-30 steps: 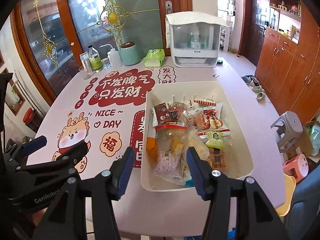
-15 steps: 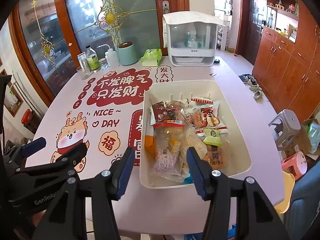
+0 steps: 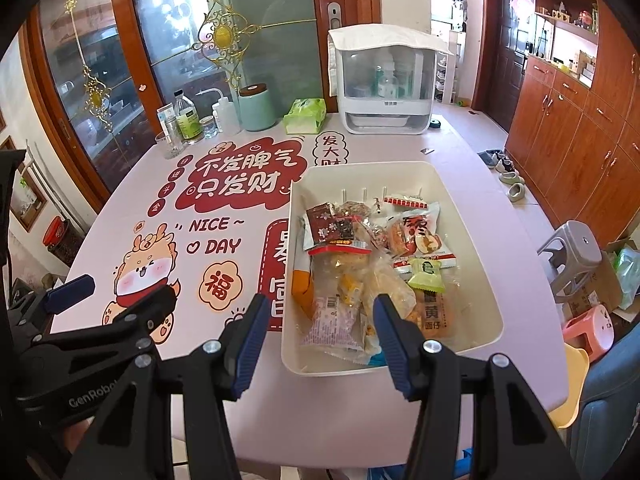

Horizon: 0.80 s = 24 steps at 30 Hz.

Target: Organize snacks

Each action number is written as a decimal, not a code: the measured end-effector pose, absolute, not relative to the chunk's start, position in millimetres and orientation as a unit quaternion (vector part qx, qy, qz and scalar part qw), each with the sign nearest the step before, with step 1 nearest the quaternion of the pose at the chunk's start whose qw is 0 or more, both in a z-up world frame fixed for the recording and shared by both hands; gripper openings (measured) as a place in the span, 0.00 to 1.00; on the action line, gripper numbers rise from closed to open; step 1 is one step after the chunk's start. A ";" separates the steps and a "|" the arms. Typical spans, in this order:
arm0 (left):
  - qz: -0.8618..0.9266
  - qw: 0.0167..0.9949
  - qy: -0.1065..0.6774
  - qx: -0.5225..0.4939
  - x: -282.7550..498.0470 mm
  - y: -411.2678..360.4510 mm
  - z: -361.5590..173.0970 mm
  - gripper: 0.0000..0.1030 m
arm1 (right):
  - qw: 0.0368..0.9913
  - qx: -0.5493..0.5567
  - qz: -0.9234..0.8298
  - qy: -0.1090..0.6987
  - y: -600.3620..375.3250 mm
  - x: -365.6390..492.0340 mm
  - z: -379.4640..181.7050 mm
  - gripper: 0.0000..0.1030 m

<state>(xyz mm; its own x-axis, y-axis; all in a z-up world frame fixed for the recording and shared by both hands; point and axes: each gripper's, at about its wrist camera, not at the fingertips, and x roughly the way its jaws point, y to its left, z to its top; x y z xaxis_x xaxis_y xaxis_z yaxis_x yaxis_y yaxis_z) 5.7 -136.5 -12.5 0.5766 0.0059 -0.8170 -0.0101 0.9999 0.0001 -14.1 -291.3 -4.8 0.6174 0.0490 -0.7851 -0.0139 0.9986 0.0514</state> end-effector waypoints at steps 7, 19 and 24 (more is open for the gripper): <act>-0.001 0.887 0.462 -0.005 4.1 -138.7 -13.4 0.97 | 0.898 0.025 0.014 0.440 -291.8 -17.2 -5.4 0.53; 0.001 0.886 0.463 -0.001 2.8 -139.3 -13.2 0.97 | 0.898 0.026 0.014 0.439 -293.0 -17.7 -5.6 0.53; 0.001 0.886 0.464 -0.001 2.9 -139.2 -13.3 0.97 | 0.898 0.026 0.014 0.440 -293.0 -17.8 -5.8 0.53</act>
<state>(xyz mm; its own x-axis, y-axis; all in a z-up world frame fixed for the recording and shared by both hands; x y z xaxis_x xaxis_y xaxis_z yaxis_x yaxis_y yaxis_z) 2.9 -139.2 -13.3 0.5703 0.0011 -0.8214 -0.0021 1.0000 -0.0001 -17.8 -293.0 -5.8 0.6129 0.0477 -0.7887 -0.0025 0.9983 0.0584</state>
